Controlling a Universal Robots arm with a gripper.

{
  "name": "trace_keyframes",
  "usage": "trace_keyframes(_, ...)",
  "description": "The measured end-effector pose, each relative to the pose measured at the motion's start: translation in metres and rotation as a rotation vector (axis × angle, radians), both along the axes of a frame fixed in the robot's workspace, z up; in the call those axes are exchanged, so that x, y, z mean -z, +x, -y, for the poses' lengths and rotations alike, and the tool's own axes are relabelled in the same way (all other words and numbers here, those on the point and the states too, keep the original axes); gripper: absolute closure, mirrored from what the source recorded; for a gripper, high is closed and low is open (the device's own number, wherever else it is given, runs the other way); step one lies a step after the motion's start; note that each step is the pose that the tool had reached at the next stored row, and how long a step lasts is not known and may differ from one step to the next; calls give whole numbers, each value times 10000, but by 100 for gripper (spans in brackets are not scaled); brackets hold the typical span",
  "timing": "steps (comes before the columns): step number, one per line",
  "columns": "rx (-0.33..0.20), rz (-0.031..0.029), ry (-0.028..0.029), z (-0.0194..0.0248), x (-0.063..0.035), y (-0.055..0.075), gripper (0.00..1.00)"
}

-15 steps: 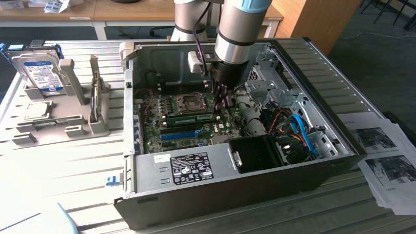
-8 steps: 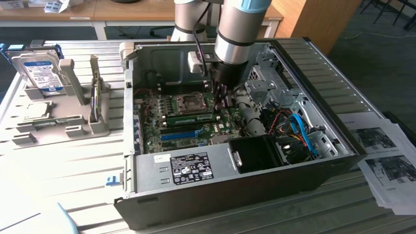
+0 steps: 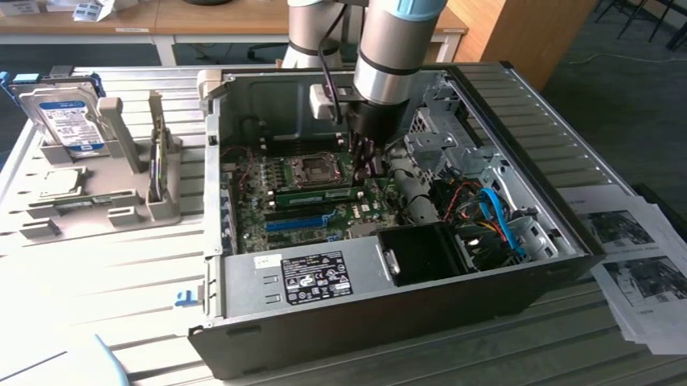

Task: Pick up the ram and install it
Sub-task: 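Press down the ram until it locks into place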

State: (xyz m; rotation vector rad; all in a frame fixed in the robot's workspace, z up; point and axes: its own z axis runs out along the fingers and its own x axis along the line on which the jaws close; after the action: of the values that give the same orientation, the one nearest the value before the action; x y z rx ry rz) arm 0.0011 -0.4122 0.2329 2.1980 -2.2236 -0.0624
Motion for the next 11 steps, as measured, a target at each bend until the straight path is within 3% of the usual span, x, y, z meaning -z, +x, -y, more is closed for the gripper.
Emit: trace_keyframes(11,0,-1,-4,-1,55,0,91)
